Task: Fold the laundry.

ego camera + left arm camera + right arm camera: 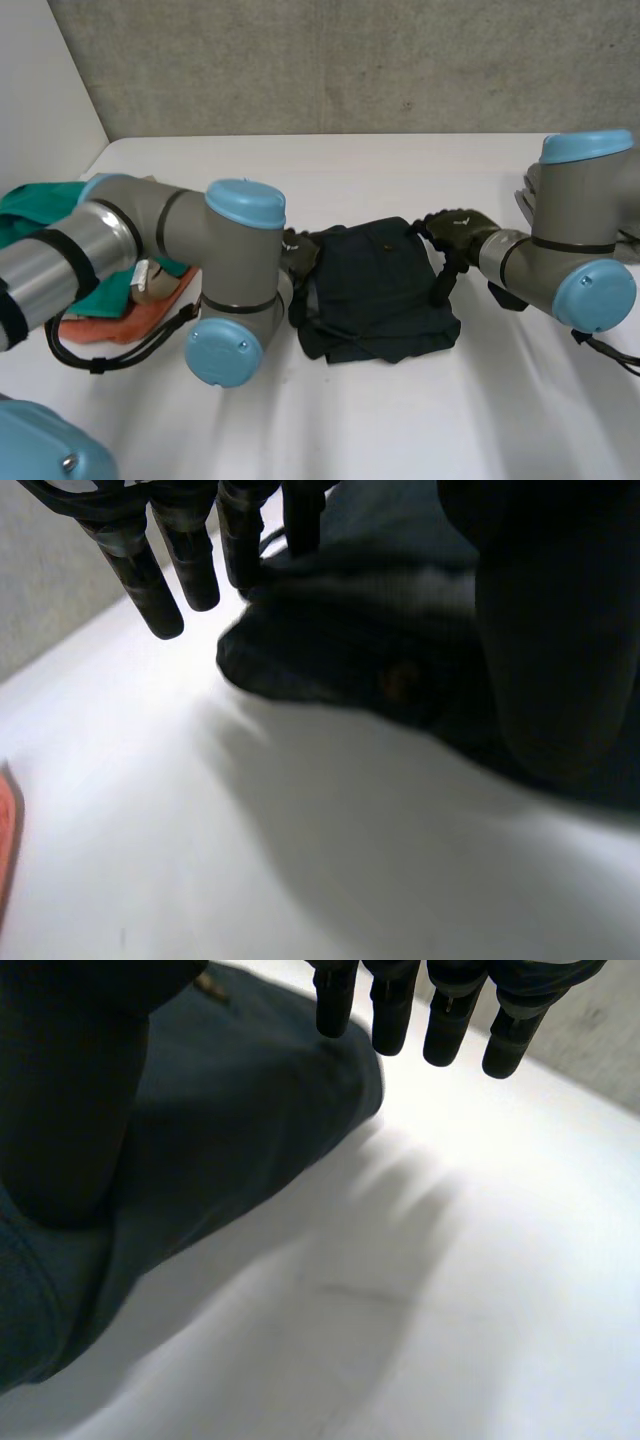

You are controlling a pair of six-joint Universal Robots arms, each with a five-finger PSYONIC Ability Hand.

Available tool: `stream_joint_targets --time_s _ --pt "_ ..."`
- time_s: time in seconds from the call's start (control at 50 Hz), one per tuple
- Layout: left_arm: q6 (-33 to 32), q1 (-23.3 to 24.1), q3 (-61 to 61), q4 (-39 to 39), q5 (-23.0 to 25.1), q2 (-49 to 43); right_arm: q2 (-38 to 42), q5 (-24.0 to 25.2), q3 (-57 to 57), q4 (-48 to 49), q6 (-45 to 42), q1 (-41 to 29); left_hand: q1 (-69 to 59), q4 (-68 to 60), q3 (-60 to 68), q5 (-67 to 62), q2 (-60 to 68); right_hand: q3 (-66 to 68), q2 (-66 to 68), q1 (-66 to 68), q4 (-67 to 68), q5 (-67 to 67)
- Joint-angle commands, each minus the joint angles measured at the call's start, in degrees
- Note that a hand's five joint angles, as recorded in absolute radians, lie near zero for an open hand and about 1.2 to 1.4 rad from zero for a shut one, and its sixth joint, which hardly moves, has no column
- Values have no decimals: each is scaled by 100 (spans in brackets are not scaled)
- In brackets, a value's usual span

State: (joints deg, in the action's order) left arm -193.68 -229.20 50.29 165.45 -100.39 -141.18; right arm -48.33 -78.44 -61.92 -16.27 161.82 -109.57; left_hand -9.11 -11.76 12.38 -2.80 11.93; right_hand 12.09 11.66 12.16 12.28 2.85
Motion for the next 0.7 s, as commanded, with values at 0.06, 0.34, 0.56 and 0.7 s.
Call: stream_joint_targets --time_s 0.06,0.34,0.56,0.7 --pt "59 -37 60 286 503 1022 -1589 -284 -1275 991 -298 -310 -89 176 -238 280 -193 -209 -166 -216 -228 -285" --pt "216 -336 956 576 3295 2463 -2489 -1015 -4248 3233 -766 -1268 -89 176 -238 280 -193 -209 -166 -216 -228 -285" --pt "691 -424 1431 585 4590 2886 -1488 -1270 -4839 5607 -581 -1524 -89 176 -238 280 -193 -209 -166 -216 -228 -285" --pt "691 -468 1563 585 4590 2895 -881 -1445 -4234 5925 -607 -1506 -89 176 -238 280 -193 -209 -166 -216 -228 -285"
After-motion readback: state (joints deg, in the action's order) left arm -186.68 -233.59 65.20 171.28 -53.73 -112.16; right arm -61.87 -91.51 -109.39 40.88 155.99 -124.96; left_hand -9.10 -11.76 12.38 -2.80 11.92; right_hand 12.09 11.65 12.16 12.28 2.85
